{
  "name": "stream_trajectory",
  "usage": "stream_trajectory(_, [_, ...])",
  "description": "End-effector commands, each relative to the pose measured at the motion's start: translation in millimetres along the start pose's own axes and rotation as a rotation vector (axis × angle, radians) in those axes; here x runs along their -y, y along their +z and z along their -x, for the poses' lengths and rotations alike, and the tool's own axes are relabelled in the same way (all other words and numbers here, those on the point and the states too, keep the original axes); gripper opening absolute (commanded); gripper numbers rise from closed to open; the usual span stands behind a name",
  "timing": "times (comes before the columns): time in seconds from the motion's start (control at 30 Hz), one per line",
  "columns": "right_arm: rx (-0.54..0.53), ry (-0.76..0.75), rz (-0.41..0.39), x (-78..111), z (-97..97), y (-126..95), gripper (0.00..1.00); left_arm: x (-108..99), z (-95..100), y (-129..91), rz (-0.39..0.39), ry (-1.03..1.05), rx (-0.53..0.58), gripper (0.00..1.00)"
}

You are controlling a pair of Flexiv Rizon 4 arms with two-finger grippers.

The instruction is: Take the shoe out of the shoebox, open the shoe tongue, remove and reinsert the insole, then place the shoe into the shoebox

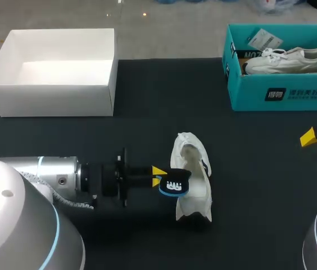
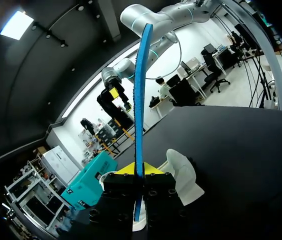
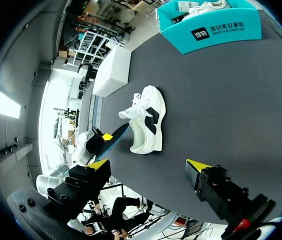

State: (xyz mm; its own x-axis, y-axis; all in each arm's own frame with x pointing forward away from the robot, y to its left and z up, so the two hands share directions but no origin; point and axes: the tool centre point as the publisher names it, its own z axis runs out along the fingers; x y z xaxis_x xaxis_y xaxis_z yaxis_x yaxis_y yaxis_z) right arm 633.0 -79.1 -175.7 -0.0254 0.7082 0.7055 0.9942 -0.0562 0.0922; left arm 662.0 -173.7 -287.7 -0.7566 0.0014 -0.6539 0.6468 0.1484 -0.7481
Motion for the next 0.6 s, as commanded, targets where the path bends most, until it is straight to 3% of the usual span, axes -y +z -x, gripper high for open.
stream_trajectory(0.03, [0.003, 0.001, 0.07, 9.6, -0.5, -1, 1.0, -25, 5.7, 11, -0.003, -0.014, -0.009, 0.0])
stream_trajectory(0.2, [0.003, 0.001, 0.07, 9.6, -0.5, -1, 1.0, -22, 5.4, 16, -0.004, -0.011, -0.036, 0.0])
stream_trajectory(0.4, [0.003, 0.001, 0.07, 9.6, -0.5, -1, 1.0, 4, 13.2, 12, -0.035, 0.011, -0.015, 0.0])
stream_trajectory(0.6, [0.003, 0.001, 0.07, 9.6, -0.5, -1, 1.0, 24, 15.7, 20, -0.126, 0.005, -0.032, 0.0])
